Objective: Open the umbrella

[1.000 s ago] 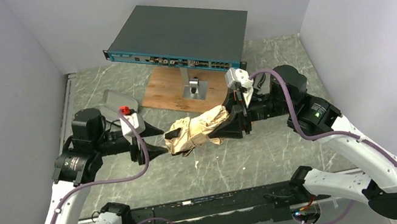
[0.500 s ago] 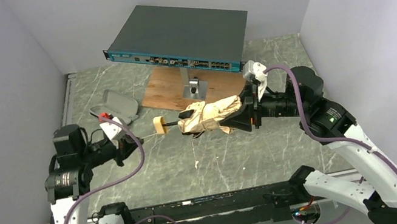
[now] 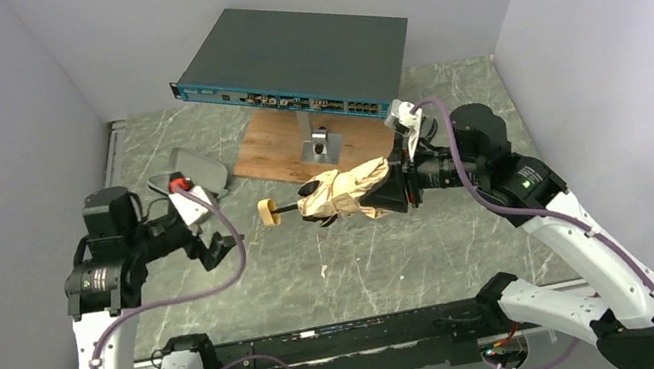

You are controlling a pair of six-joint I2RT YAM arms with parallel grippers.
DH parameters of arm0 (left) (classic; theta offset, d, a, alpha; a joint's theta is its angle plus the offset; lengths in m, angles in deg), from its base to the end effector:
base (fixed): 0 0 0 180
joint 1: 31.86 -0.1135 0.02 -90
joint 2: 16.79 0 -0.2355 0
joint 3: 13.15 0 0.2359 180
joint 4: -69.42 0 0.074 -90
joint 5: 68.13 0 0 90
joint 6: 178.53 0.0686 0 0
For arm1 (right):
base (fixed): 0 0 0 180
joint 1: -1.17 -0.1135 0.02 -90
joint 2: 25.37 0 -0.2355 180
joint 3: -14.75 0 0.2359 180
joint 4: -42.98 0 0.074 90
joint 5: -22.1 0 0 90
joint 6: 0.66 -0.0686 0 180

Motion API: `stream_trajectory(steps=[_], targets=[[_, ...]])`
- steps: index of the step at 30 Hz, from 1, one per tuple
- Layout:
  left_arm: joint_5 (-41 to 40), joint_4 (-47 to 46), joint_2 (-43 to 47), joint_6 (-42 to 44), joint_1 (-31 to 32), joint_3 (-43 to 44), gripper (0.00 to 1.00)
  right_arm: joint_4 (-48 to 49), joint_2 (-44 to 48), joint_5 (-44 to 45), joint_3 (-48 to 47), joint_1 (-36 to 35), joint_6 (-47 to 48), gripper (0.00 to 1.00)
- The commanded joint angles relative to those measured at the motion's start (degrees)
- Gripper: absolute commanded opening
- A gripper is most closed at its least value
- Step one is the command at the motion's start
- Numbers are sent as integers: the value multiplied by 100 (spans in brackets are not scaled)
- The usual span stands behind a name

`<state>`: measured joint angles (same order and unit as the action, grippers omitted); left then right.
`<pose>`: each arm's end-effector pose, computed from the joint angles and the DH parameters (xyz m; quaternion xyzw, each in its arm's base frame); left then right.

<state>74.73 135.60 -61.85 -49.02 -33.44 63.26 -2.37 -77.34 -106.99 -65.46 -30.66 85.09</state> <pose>0.1513 -0.0505 0.3370 0.4529 0.6836 -0.2239 0.5267 0.1508 0.1445 0.3732 -0.3737 0.6889 0.4293 0.4490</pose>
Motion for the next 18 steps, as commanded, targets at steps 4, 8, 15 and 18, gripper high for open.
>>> stream_trajectory(steps=[4, 8, 15, 18], targets=[[-2577, -716, -383, 68, 2847, 477, 100, 309, -260, -42, -260, 0, -14, 0], [-3314, -892, -688, 262, 3684, 470, 98, 403, -292, -133, -260, -27, -66, 0], [-3968, -1299, -1105, 427, 4417, 321, 58, 608, -245, -320, -286, -39, -285, 0], [-4293, -1481, -1142, 547, 4431, 1, 52, 560, -202, -403, -352, -34, -332, 0]])
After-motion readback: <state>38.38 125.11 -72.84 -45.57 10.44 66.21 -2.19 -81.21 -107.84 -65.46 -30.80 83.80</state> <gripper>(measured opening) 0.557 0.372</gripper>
